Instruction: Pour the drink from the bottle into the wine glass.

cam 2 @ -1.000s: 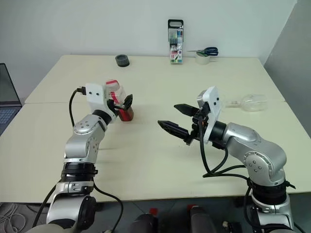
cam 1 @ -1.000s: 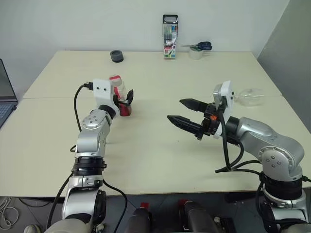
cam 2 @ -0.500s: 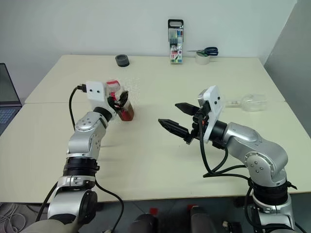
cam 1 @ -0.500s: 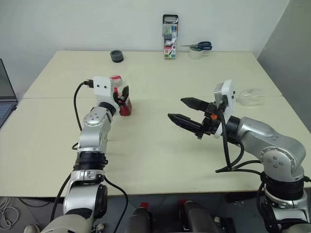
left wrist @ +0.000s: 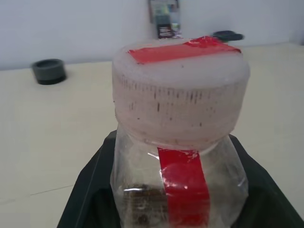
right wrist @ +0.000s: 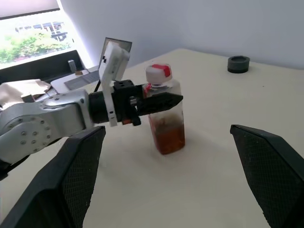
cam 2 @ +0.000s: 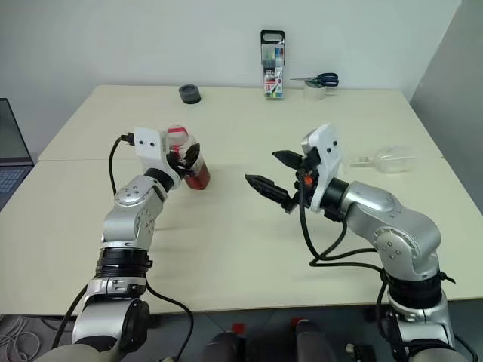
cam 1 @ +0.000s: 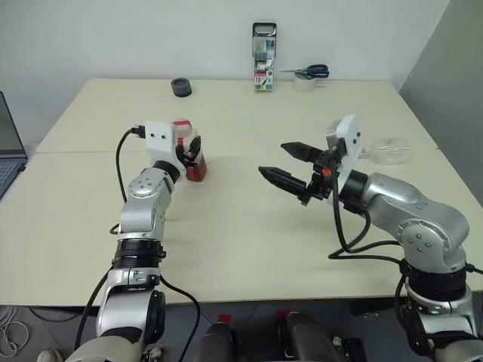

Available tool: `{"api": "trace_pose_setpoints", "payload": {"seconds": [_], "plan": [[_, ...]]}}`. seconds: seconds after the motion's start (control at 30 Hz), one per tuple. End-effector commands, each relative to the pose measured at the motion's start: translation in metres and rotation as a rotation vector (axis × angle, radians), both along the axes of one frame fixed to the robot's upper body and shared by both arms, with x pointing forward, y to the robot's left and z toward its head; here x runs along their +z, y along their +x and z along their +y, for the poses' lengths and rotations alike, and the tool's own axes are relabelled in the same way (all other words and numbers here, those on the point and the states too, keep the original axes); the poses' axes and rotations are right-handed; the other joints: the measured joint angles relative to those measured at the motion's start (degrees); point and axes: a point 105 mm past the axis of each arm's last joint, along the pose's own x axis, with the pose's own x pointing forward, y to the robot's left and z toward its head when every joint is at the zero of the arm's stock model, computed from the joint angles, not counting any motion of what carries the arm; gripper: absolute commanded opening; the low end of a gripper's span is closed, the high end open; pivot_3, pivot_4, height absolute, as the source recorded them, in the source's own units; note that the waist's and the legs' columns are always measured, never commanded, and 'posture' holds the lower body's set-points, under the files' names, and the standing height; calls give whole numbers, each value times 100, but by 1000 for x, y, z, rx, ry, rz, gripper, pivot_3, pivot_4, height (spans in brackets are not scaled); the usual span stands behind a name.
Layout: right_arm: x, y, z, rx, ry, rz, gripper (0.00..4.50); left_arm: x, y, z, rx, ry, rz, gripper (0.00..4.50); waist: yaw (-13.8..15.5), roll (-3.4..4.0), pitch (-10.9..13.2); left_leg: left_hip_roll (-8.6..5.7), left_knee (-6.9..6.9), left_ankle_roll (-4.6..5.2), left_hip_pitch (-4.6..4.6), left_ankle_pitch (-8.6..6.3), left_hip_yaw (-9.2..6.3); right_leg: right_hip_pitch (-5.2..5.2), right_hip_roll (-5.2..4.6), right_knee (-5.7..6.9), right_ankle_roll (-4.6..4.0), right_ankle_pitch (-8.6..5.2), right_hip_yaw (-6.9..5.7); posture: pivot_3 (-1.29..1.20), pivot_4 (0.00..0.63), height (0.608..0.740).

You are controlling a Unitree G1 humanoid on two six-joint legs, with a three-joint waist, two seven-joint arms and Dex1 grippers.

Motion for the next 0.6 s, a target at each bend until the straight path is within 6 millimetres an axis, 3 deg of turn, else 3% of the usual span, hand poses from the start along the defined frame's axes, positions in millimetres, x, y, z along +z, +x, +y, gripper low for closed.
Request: {"api": "trace_pose_setpoints", "payload": {"seconds": [0.03,0.33,0.47,0.6], "plan": [[20,6,10,-22,24,-90,4500,39,-18,-54,-303,84,-116,1998,0,0,0,0,0,0,-1,0,0,-1,0,-2,0,0,0,0,150,740],[15,12,21,-55,25,-96,4500,38,-53,-105,-651,197,-151,1998,-39,3,2,5,-9,0,-3,0,5,-13,-1,-4,0,0,12,0,150,740],[16,12,20,-70,45,-92,4500,33,-64,-112,-727,221,-149,1998,-39,3,2,4,-8,0,-3,0,5,-13,-1,-4,0,0,13,0,150,740],[13,10,21,-65,46,-86,4500,34,-62,-111,-722,214,-152,1998,-36,3,2,4,-8,1,-3,-1,4,-13,0,-2,0,0,12,0,150,740]]}}
